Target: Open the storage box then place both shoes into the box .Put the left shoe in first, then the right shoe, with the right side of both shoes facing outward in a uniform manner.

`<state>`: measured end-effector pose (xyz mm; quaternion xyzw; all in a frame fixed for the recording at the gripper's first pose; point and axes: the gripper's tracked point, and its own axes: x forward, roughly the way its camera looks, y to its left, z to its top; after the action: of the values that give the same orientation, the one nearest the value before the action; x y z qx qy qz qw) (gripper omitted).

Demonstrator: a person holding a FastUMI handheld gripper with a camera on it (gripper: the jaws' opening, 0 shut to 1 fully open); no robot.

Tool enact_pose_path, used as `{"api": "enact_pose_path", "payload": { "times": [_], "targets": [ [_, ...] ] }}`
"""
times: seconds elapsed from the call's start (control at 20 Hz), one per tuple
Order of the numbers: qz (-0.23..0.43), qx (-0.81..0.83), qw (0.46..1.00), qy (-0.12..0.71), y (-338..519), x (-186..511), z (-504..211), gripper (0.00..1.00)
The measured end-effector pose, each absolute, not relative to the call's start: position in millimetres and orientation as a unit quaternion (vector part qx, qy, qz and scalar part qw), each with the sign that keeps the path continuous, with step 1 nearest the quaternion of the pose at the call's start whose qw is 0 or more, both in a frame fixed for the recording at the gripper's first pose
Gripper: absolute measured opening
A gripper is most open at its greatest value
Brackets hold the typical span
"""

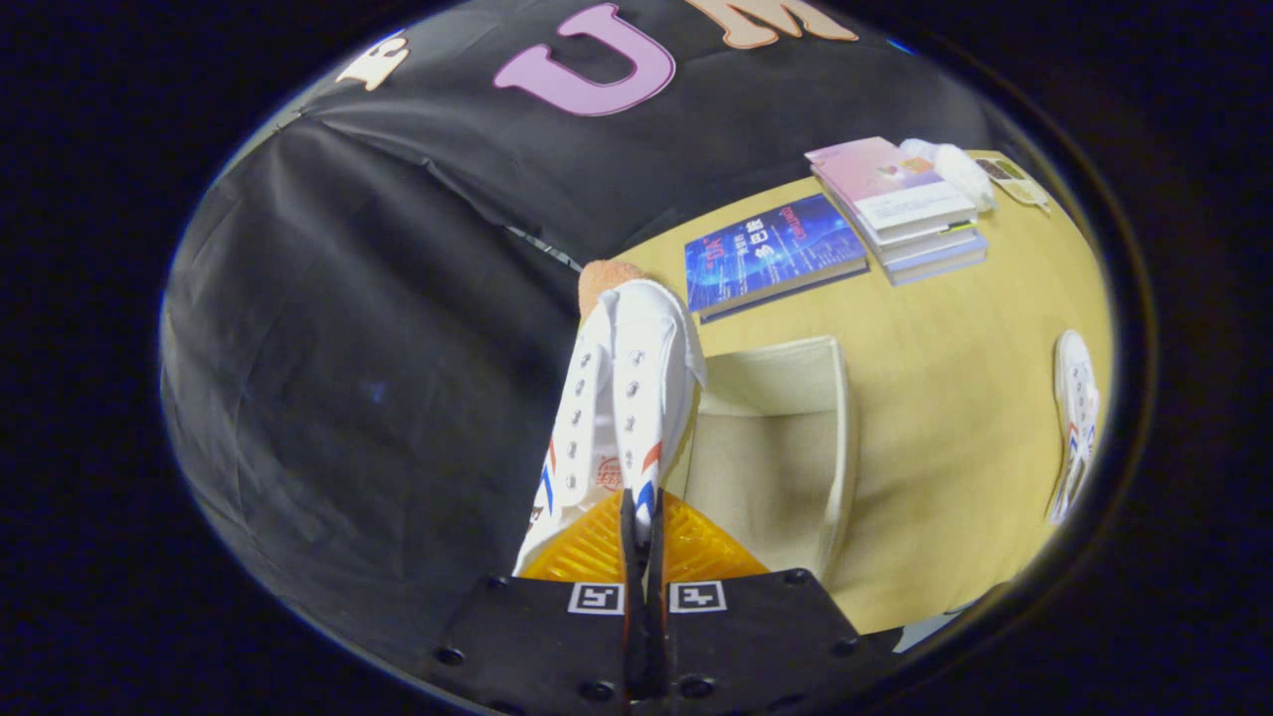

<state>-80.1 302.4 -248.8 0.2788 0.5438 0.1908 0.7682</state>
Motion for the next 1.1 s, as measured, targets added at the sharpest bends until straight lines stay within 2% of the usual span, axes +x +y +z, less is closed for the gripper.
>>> {"api": "enact_pose_path", "payload": {
  "times": [0.8, 0.9, 1.1],
  "targets": [
    [0.14, 0.244, 0.767, 0.577, 328.0, -114.2, -287.9, 0.03],
    [0.167, 0.261, 0.754, 0.579, 345.7, -119.5, -287.9, 0.26],
    [0.175, 0.259, 0.752, 0.58, 352.7, -124.8, -286.1, 0.71]
  ]
}}
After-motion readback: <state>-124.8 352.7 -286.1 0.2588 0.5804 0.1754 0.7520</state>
